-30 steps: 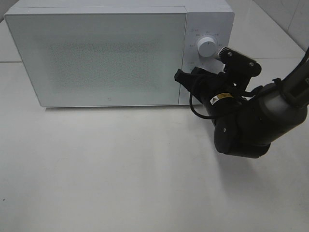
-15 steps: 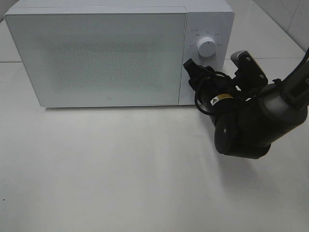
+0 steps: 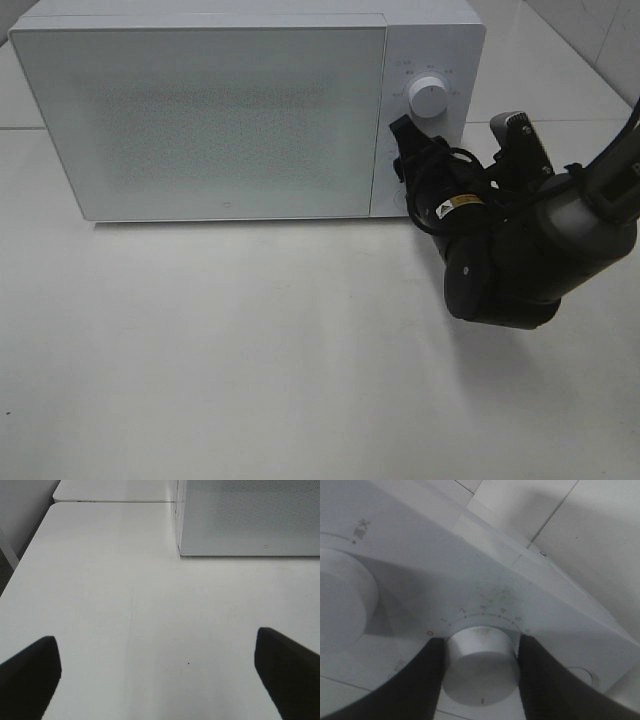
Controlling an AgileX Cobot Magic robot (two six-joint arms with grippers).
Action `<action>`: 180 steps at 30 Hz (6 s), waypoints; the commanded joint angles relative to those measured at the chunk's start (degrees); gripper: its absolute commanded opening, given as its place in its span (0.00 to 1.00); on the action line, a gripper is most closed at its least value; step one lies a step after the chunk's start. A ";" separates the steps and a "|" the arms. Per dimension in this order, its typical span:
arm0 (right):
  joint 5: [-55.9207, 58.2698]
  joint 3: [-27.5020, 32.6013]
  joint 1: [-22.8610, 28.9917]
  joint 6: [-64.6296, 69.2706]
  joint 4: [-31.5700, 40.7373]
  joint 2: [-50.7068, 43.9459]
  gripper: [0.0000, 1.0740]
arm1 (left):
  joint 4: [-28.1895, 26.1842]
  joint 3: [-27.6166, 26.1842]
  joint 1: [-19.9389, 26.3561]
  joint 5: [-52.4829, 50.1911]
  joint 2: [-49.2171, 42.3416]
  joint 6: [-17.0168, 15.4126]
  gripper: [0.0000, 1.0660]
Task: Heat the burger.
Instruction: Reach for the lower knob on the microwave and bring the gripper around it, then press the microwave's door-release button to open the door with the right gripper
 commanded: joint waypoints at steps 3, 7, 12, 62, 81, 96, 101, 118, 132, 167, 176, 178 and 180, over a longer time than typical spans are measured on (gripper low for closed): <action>-4.41 -0.97 -0.46 8.19 -1.32 -0.69 0.00 | 0.00 0.17 0.06 -0.46 -1.32 -0.34 0.94; -4.47 -0.97 -0.46 14.32 -1.15 -0.69 0.00 | 0.00 0.17 0.06 -0.46 -1.32 -0.34 0.94; -6.02 -0.97 -0.46 19.14 -0.86 -0.69 0.00 | 0.00 0.17 0.06 -0.46 -1.32 -0.34 0.94; -6.47 -0.97 -0.46 46.24 1.09 -0.69 0.05 | 0.00 0.17 0.06 -0.46 -1.32 -0.34 0.94; -4.41 -0.80 -0.46 38.04 -0.29 -1.09 0.61 | 0.00 0.17 0.06 -0.46 -1.32 -0.34 0.94; 0.69 9.91 -0.29 36.78 -6.25 -8.48 0.69 | 0.00 0.17 0.06 -0.46 -1.32 -0.34 0.94; 2.86 14.04 -0.29 31.28 -8.65 -13.06 0.69 | 0.00 0.17 0.06 -0.46 -1.32 -0.34 0.94; 44.18 17.19 -0.46 -21.77 -9.17 -32.95 0.69 | 0.00 0.17 0.06 -0.46 -1.32 -0.34 0.94; 86.52 4.41 -7.45 -50.71 -15.93 -37.76 0.69 | 0.00 0.17 0.06 -0.46 -1.32 -0.34 0.94; 132.53 -1.49 -7.45 -39.94 -43.66 -75.63 0.69 | 0.00 0.17 0.06 -0.46 -1.32 -0.34 0.94; 128.29 7.62 -7.79 -39.99 -44.86 -91.67 0.69 | 0.00 0.17 0.06 -0.46 -1.32 -0.34 0.94; 127.31 8.88 -7.79 -39.94 -44.86 -92.65 0.69 | 0.00 0.17 0.06 -0.46 -1.32 -0.34 0.94; 124.33 13.18 -7.79 -39.88 -44.86 -95.63 0.69 | 0.00 0.17 0.06 -0.46 -1.32 -0.34 0.94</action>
